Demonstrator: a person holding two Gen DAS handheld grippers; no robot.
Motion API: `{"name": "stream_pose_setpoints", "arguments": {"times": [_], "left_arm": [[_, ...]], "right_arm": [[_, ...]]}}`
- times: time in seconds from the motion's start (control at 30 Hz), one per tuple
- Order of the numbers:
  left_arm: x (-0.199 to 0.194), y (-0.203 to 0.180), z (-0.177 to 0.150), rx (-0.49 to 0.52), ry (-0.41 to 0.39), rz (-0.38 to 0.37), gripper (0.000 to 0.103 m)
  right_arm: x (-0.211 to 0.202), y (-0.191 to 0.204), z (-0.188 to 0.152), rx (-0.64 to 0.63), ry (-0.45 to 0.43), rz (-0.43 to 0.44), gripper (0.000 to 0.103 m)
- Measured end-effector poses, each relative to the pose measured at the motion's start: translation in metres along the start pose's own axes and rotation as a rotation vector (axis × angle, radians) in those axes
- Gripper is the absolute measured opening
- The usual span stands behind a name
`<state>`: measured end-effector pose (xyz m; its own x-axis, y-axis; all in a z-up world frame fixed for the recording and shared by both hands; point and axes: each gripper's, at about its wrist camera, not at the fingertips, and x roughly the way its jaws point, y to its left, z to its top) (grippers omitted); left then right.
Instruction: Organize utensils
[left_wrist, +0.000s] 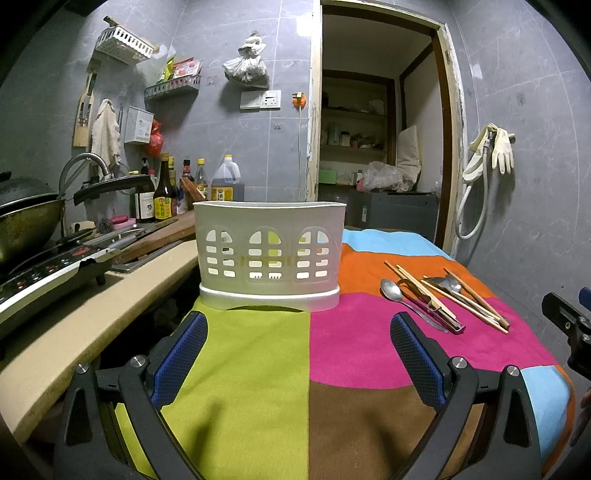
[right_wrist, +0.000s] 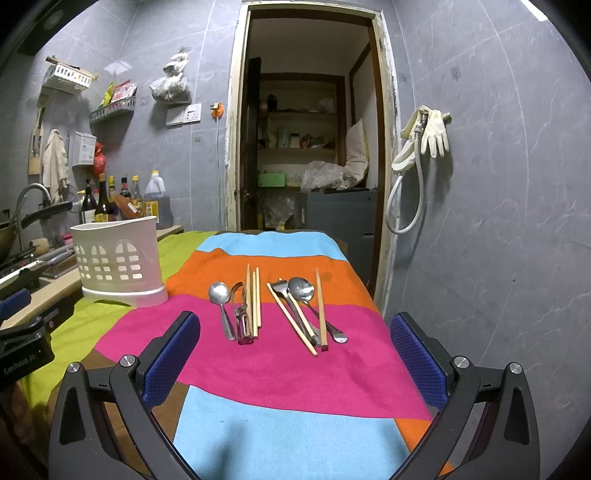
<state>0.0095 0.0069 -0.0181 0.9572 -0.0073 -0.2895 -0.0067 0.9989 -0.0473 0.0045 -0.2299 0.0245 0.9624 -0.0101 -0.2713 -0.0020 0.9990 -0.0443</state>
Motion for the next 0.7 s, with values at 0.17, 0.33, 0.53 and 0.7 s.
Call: {"name": "stream_pose_setpoints", "arguments": {"times": [0.17,0.33,0.53,0.7], "left_arm": [[0.005,-0.002,0.006,0.005,0.001,0.008,0.097],[0.012,-0.004,0.018,0.004,-0.010,0.021,0.097],[0.030,-0.015,0.039,0.049,0.009,0.047,0.097],[0.056,-0.030,0.052,0.095,0.093,-0.026,0.097]], "right_arm": [[0.006,0.000,-0.004,0.012,0.009,0.005,0.103],[0.013,-0.004,0.002,0.019,0.002,0.018,0.103],[0.027,-0.016,0.017,0.014,-0.006,0.038,0.103],[0.042,-0.025,0.026,-0.013,0.008,0.044,0.103]]}}
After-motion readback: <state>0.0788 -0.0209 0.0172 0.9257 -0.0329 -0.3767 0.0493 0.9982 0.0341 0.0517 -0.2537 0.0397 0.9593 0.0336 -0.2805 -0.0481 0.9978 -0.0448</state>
